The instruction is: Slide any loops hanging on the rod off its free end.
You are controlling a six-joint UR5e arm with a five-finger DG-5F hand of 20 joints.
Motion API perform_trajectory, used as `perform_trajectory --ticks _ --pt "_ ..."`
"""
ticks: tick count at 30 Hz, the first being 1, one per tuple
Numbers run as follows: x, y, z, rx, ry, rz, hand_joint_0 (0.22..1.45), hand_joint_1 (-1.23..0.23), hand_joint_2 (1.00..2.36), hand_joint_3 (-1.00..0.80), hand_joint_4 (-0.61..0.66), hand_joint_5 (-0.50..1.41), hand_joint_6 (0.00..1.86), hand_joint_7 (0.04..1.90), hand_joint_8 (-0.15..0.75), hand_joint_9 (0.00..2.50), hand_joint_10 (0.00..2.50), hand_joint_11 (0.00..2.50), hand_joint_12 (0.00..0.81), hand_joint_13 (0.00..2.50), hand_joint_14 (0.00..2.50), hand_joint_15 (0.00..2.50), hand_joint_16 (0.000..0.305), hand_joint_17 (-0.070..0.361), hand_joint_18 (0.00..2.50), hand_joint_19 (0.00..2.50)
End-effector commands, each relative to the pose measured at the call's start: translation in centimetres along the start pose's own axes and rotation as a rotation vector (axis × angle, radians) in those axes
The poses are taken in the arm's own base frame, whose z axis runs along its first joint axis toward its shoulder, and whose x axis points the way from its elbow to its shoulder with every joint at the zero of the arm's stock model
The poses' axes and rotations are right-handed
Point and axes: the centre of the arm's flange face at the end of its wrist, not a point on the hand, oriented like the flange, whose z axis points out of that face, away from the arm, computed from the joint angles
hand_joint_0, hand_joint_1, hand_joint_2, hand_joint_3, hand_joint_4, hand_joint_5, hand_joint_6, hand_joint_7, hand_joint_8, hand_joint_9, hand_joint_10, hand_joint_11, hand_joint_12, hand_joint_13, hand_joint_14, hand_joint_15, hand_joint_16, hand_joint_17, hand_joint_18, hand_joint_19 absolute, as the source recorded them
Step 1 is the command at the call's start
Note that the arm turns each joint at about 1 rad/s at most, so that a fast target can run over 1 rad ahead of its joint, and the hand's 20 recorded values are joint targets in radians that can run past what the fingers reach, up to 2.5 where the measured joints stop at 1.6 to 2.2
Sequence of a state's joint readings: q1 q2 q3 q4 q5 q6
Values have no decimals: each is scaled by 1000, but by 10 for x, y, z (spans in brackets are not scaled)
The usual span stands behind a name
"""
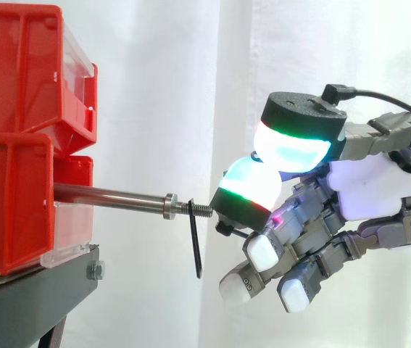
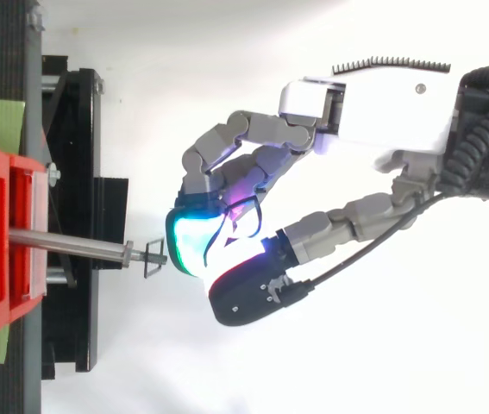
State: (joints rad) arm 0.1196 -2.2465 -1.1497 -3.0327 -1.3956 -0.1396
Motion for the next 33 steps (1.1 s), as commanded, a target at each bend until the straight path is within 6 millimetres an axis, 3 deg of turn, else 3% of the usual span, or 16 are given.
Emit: perform_trajectory --ticks 1,9,20,30,33 --pt "0 1 0 -2 0 0 654 -834 1011 -132 -147 -122 907 1085 264 990 11 334 351 612 5 139 48 108 778 371" --pt "0 1 0 -1 -1 0 649 -831 1014 -132 -119 -126 909 1079 256 1015 12 353 339 617 5 149 46 104 774 393" --pt "2 -7 -2 20 8 -2 697 -851 1017 -160 -218 -138 923 1096 249 1004 15 398 322 615 6 156 42 95 759 400" --pt "21 -50 -15 73 35 18 685 -842 1017 -115 -225 -131 926 1104 258 1034 14 398 325 640 6 156 43 97 780 405" --pt "26 -54 -17 81 42 19 687 -842 1016 -115 -223 -130 926 1106 261 1041 13 399 326 640 6 159 44 98 785 396"
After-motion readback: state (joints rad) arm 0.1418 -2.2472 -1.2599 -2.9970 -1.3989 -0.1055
